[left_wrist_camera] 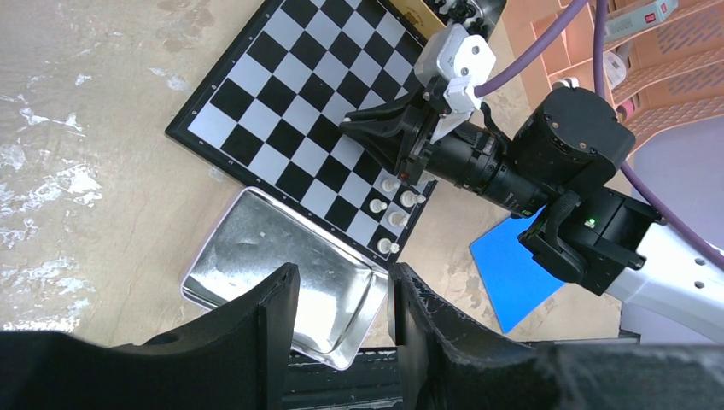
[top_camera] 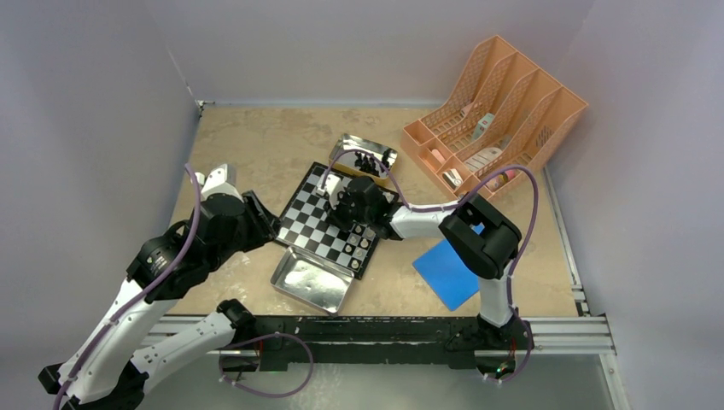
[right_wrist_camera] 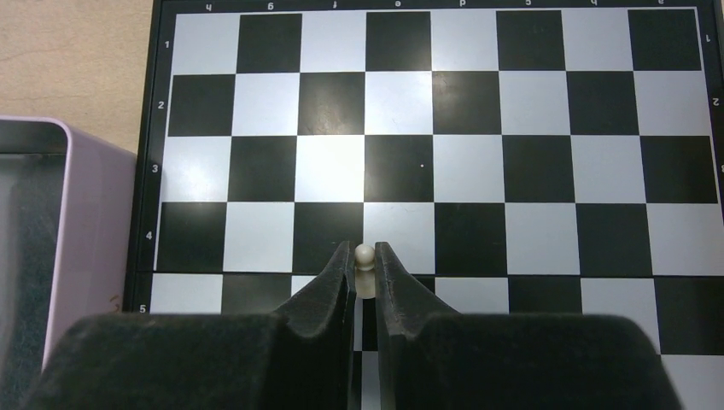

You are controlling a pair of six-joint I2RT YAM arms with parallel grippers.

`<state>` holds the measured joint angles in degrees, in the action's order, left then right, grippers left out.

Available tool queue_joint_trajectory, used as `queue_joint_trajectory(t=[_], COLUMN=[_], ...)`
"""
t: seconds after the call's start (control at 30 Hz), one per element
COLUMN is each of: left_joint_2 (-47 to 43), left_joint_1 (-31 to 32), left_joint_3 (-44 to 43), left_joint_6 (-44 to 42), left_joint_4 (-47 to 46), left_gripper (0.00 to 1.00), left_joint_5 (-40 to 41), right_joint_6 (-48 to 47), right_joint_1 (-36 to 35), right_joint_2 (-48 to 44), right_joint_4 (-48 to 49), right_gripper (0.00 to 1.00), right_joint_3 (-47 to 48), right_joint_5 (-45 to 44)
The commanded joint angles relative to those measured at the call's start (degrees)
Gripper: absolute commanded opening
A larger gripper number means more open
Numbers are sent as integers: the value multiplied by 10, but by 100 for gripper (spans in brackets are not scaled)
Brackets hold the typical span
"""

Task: Set up the chess pieces on the board
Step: Place the chess piece on the chessboard, then pick up the chess piece from the chessboard.

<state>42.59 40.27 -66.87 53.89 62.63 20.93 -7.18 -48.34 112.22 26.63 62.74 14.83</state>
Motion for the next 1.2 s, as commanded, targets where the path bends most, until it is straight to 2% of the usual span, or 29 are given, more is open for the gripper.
queue_joint_trajectory(t=[0.0, 0.4, 0.63, 0.77, 1.17], left_joint_2=[-8, -10, -5, -7, -4], left_joint_1=[2, 2, 2, 2, 2], left_joint_3=[1, -5, -5, -3, -2], left_joint_6=[-5, -4, -8, -8, -15], left_joint_4=[-11, -23, -28, -30, -34], left_gripper=[42, 42, 42, 42, 42], left_joint_5=[-4, -4, -5, -4, -4], right_joint_6=[-7, -13, -12, -14, -13], right_joint_1=[2, 2, 2, 2, 2], right_joint_2=[-10, -29, -25, -26, -30], right_joint_4=[23, -9, -70, -72, -86], right_gripper=[13, 24, 21, 17, 20], right_joint_3=[-2, -3, 29, 31, 51], right_joint_5=[-12, -8, -24, -30, -41])
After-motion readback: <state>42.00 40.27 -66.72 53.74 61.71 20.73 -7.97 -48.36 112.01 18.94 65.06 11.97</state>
